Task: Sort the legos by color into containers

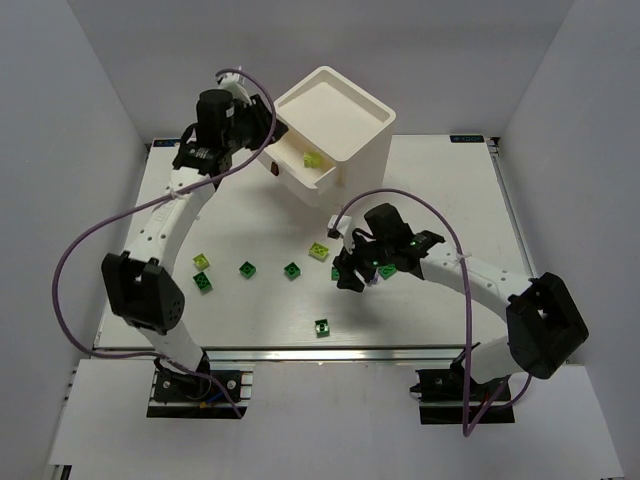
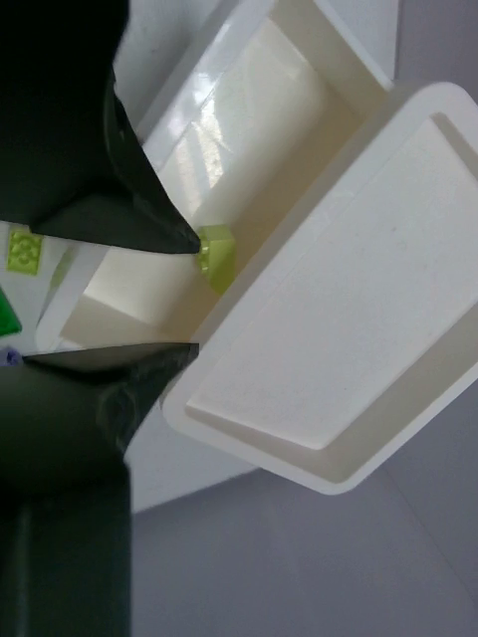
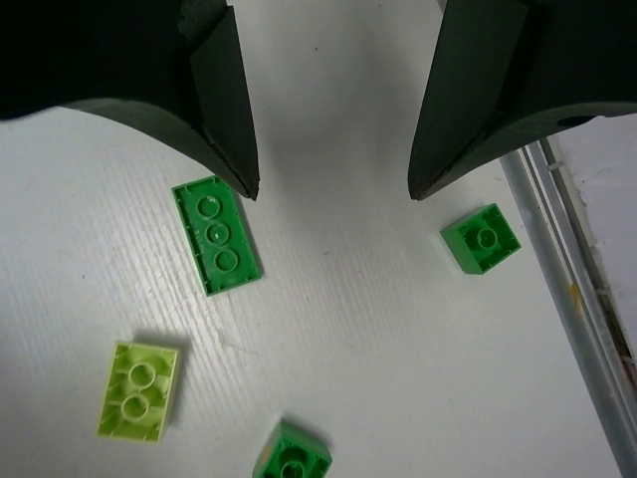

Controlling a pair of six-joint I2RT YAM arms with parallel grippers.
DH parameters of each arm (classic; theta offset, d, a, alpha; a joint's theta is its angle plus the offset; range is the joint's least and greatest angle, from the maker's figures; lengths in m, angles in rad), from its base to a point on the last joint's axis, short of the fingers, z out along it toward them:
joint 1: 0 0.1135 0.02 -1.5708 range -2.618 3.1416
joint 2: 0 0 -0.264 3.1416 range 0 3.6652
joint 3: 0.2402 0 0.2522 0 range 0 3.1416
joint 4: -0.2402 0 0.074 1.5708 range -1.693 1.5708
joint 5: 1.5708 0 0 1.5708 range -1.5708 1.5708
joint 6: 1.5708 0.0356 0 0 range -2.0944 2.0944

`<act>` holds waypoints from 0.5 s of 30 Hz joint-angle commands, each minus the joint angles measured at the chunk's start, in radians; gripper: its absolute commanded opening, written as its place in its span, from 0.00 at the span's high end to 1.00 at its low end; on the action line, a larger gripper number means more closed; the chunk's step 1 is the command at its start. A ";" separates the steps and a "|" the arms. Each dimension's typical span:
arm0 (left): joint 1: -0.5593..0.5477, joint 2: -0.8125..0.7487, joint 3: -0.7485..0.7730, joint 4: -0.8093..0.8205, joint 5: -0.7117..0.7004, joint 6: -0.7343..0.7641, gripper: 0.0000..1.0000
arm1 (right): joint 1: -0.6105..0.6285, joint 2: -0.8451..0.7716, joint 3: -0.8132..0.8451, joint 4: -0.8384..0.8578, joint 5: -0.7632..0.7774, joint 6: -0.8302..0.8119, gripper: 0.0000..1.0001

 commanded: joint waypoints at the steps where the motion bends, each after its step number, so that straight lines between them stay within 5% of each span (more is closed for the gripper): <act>1: 0.014 -0.170 -0.088 -0.065 -0.142 -0.014 0.63 | -0.036 -0.017 0.048 0.051 -0.086 -0.066 0.32; 3: 0.014 -0.277 -0.147 -0.129 -0.216 -0.037 0.88 | -0.049 0.026 0.051 0.079 -0.076 -0.078 0.28; 6: 0.014 -0.418 -0.271 -0.223 -0.329 -0.058 0.90 | -0.066 0.090 0.060 0.137 -0.062 -0.096 0.20; 10: 0.023 -0.567 -0.403 -0.370 -0.421 -0.101 0.37 | -0.067 0.162 0.076 0.227 -0.037 -0.107 0.11; 15: 0.023 -0.724 -0.562 -0.480 -0.493 -0.160 0.27 | -0.063 0.276 0.126 0.310 -0.002 -0.121 0.11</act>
